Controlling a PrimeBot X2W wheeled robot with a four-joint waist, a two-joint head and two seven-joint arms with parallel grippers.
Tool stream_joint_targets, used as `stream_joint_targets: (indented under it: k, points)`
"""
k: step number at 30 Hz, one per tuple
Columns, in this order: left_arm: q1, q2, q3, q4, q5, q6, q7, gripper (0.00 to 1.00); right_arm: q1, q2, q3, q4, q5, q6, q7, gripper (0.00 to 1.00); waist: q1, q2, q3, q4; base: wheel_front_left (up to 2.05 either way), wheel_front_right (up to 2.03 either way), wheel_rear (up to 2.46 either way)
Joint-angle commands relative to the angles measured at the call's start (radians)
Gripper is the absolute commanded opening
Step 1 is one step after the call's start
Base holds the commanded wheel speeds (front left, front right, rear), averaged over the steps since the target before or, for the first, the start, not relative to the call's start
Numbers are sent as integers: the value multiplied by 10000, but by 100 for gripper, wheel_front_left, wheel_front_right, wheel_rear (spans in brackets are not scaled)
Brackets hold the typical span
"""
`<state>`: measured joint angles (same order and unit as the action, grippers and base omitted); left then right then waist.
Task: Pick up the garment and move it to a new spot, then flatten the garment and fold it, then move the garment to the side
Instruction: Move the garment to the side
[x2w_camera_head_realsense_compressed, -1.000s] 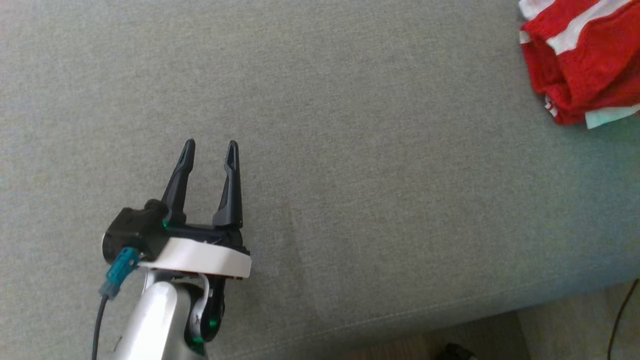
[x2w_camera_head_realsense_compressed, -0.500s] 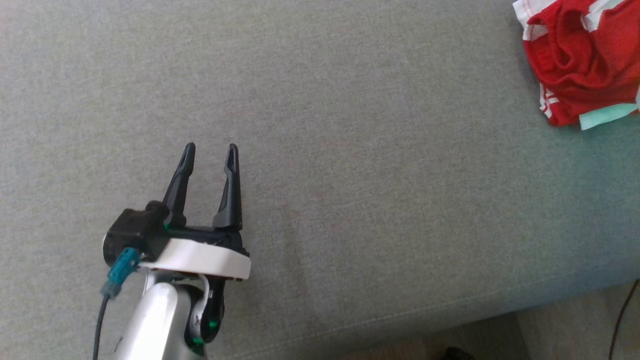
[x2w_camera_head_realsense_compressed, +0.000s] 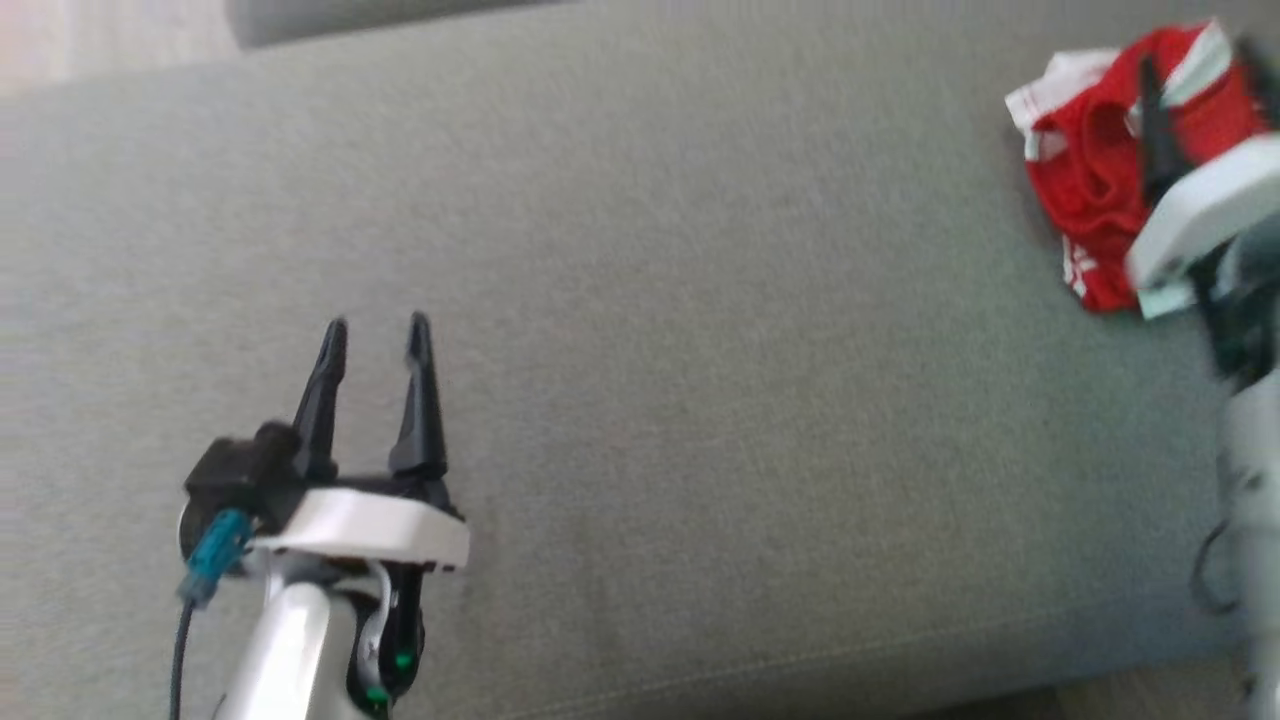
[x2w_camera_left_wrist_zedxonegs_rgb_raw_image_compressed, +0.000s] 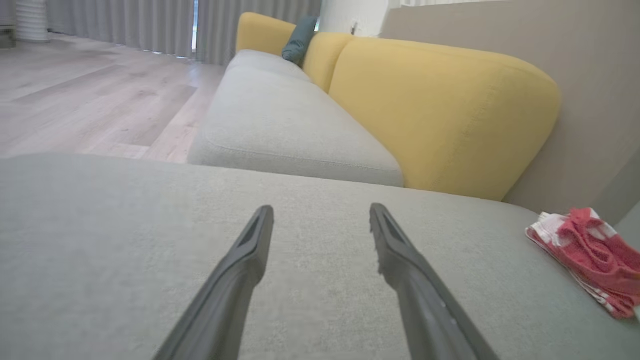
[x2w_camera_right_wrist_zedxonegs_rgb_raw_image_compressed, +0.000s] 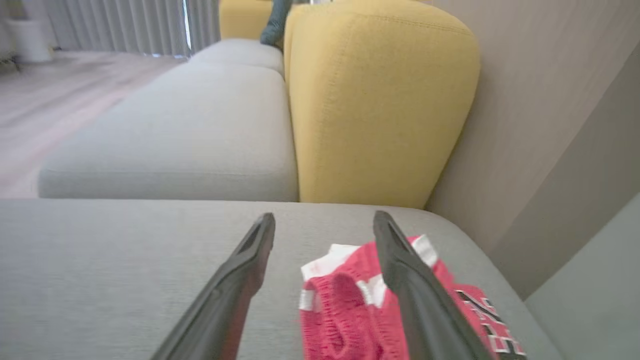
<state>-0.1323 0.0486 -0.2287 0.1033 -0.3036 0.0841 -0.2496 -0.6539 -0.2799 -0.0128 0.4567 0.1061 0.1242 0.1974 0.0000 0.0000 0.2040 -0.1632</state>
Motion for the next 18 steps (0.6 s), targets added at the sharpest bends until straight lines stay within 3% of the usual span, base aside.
stream_joint_targets:
  k: [1, 11, 18]
  points:
    - [14, 19, 408, -229, -85, 103, -122, 100, 167, 162, 75, -466, 108, 65, -285, 100, 0, 0, -633, 416, 0, 0, 0]
    - [814, 17, 615, 294, -340, 320, -122, 100, 2993, 1974, 90, -1979, 41, 65, -2056, 100, 0, 0, -1911, 1323, 0, 0, 0]
    - [1058, 17, 634, 554, -300, 216, -122, 100, 4718, 2288, 256, -2745, 310, 65, -3109, 100, 0, 0, -2118, 1715, 0, 0, 0]
